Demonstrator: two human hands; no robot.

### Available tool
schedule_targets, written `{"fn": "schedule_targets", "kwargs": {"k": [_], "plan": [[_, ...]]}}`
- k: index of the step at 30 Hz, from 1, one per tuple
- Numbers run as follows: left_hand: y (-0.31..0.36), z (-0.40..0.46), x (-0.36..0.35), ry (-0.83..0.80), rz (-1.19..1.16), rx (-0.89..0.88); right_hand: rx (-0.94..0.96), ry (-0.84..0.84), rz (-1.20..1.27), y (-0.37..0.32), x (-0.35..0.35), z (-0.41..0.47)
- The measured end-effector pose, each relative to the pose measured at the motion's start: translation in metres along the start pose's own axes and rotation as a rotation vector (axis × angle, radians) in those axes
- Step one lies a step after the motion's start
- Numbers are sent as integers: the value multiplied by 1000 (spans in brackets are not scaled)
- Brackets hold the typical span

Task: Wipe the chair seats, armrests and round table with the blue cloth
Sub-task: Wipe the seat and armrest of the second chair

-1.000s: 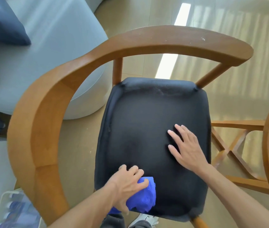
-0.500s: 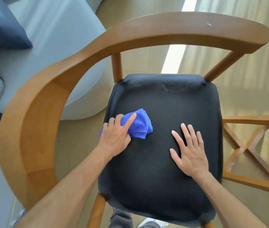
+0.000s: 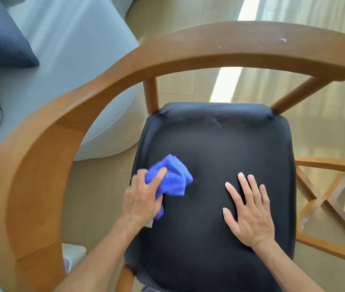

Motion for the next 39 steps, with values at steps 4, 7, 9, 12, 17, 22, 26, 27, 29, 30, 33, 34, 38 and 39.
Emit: {"fn": "schedule_targets", "kwargs": {"k": [4, 7, 9, 12, 17, 22, 26, 27, 29, 30, 33, 34, 38, 39], "plan": [[-37, 73, 41, 129, -57, 220, 9, 22, -3, 0, -5, -1], [-52, 97, 51, 150, -164, 302, 9, 21, -1, 2, -8, -1], [-60, 72, 37, 160, -238, 349, 5, 9, -1, 0, -10, -1], [-41, 6, -5, 103, -246, 303, -2, -8, 0, -1, -7, -1], [12, -22, -36, -67, -154, 215, 4, -12, 18, -3, -5, -3], [85, 111, 14, 30, 22, 86, 10, 20, 30, -1, -6, -2], [142, 188, 28, 9, 118, 26, 27, 23, 38, 1, -11, -2], [144, 187, 27, 12, 138, 23, 25, 23, 41, 3, -12, 0], [139, 164, 14, 10, 162, -2, 19, 19, 46, 7, -13, 2], [133, 144, 5, 2, 163, -25, 15, 12, 51, 8, -13, 2], [104, 71, -36, -128, 160, -37, 12, -54, 70, 7, -13, 2], [92, 45, -50, -211, 173, -20, 7, -81, 85, 6, -12, 3], [58, -29, -73, -514, 125, 58, -38, -295, 183, 4, 0, 5], [55, -41, -68, -565, 72, 73, -45, -369, 192, 3, 7, 5]]}}
Point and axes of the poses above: each hand's wrist, its own z-axis towards the middle knuckle, its own x-axis out of the back of the hand, y = z × x, the point moved 10 cm from there along z, towards the middle knuckle, and after that the axes turned 14 degrees about -y, right-handed, at the moved point
